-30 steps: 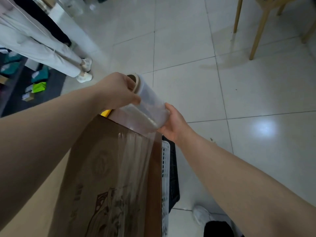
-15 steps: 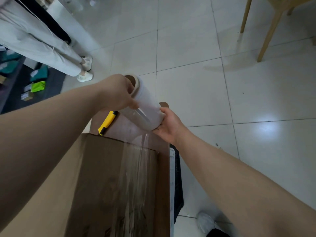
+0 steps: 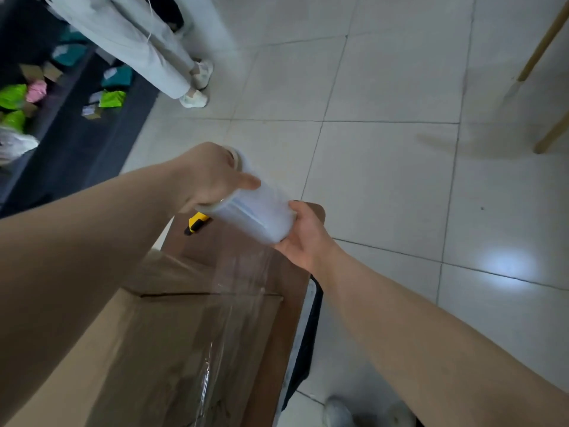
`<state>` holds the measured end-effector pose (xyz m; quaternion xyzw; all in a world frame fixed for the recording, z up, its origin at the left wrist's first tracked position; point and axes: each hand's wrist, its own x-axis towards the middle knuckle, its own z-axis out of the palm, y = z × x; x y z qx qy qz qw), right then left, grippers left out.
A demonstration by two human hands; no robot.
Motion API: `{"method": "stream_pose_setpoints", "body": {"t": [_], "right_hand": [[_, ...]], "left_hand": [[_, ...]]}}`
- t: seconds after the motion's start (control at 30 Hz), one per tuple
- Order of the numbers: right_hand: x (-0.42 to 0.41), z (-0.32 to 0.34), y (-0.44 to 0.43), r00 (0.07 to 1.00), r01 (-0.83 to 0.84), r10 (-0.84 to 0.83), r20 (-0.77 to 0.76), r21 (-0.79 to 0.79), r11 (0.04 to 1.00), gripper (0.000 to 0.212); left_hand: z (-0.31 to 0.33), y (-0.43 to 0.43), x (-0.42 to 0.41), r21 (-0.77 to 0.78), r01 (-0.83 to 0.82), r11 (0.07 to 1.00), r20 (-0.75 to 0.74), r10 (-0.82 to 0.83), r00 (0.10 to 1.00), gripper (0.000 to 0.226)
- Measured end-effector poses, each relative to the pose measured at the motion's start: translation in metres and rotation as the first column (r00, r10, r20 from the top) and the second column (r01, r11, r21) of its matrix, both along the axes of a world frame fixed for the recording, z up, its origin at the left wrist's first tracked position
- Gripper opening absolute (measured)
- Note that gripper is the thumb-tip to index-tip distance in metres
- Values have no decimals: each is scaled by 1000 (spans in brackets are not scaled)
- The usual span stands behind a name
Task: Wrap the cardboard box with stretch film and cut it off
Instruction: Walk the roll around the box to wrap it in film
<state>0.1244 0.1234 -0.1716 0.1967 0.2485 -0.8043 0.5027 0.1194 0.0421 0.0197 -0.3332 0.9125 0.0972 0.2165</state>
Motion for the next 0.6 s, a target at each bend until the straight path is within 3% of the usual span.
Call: {"method": "stream_pose_setpoints", "body": {"t": [0.1, 0.33, 0.53, 0.6], "right_hand": [[-12, -2, -5, 998, -59, 59, -16, 12, 998, 28], [-31, 3, -37, 992, -122, 123, -18, 38, 992, 28], [-34, -1, -67, 990, -134, 132, 43, 58, 989, 47], [-36, -1, -74, 992, -127, 126, 28, 36, 991, 44]], "left_hand": [[4, -6, -4, -26, 32, 999, 28, -31, 999, 44], [11, -29, -11, -60, 68, 996, 52, -65, 997, 26], [7, -50, -17, 7, -26, 1000, 35, 26, 999, 35], [6, -56, -22, 18, -58, 998, 24, 57, 998, 45]]}}
